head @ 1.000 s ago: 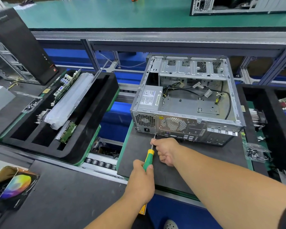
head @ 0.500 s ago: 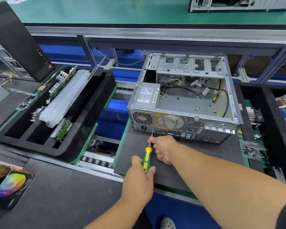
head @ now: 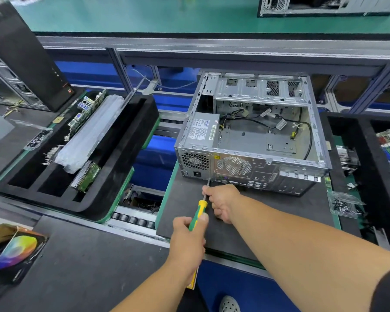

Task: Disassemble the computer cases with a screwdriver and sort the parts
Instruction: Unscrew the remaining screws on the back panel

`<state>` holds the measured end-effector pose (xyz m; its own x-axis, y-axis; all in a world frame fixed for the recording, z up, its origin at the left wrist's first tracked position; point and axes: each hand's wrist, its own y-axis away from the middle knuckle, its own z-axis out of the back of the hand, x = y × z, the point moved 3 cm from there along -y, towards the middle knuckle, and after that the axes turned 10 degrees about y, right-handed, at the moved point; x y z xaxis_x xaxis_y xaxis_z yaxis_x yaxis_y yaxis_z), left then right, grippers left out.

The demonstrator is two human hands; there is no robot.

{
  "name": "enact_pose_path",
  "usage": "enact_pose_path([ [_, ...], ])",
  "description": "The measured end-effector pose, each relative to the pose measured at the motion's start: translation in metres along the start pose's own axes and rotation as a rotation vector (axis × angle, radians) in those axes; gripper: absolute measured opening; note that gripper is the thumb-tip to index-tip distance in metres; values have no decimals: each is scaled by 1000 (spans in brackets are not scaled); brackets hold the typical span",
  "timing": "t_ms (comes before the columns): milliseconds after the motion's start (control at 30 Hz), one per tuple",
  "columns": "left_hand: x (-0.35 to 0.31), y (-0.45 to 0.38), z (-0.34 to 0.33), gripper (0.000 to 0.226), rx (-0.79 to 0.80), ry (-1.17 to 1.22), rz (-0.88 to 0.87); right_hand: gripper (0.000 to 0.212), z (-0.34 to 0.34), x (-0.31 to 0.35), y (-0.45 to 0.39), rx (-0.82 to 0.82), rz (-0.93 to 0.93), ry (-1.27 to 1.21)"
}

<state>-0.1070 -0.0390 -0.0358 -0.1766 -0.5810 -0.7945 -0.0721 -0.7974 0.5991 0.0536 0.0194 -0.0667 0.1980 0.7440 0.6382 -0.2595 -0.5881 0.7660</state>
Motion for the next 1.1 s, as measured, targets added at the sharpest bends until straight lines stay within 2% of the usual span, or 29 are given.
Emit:
enact_pose_path([
  [67,2,-3,2,34,-73,-180,-151,21,0,0,0,-43,6,-8],
  [133,3,-2,0,26,-77,-74,-129,21,0,0,-1,-55,5,-6],
  [200,6,0,-4,34,-19,242,114,21,0,1,0,-31,0,-4],
  [267,6,6,-11,54,100,654,451,24,2,1,-1,0,-8,0],
  [300,6,9,-13,62,151,781,555,26,3,1,-1,11,-11,6],
  [333,6,10,-14,66,189,813,583,28,3,1,-1,17,-15,15],
  [367,7,11,-15,70,206,775,577,29,3,1,-2,18,-20,22],
  [433,6,8,-13,71,156,509,446,29,3,1,-3,10,-31,22],
  [533,-7,5,0,39,-5,-162,-76,28,1,1,-3,-6,-25,12],
  [567,-8,4,4,36,-21,-369,-236,28,1,1,-3,-17,-22,12],
  [633,-4,-1,7,38,-36,-565,-381,26,0,1,-2,-30,-20,4],
  [667,-3,0,5,31,-31,-514,-382,26,0,1,-1,-29,-20,-2],
  [700,-1,1,4,23,-20,-323,-315,25,0,2,0,-29,-20,-9],
  [733,2,0,2,23,-3,-49,-147,25,0,2,0,-32,-20,-16],
  [800,7,1,-7,39,82,557,309,25,2,3,1,-33,-19,-24],
  [833,8,3,-9,46,121,766,465,25,2,3,2,-33,-17,-25],
  [867,8,4,-9,51,151,861,538,25,2,3,2,-32,-16,-25],
  [900,8,5,-9,56,170,855,545,25,2,3,2,-34,-11,-25],
  [967,7,3,-7,62,138,639,439,26,2,2,2,-53,-2,-25],
  [1000,5,3,-4,61,86,446,319,26,1,1,1,-62,1,-24],
  [1100,-3,5,8,36,-32,-269,-168,27,0,2,1,-78,6,-18],
])
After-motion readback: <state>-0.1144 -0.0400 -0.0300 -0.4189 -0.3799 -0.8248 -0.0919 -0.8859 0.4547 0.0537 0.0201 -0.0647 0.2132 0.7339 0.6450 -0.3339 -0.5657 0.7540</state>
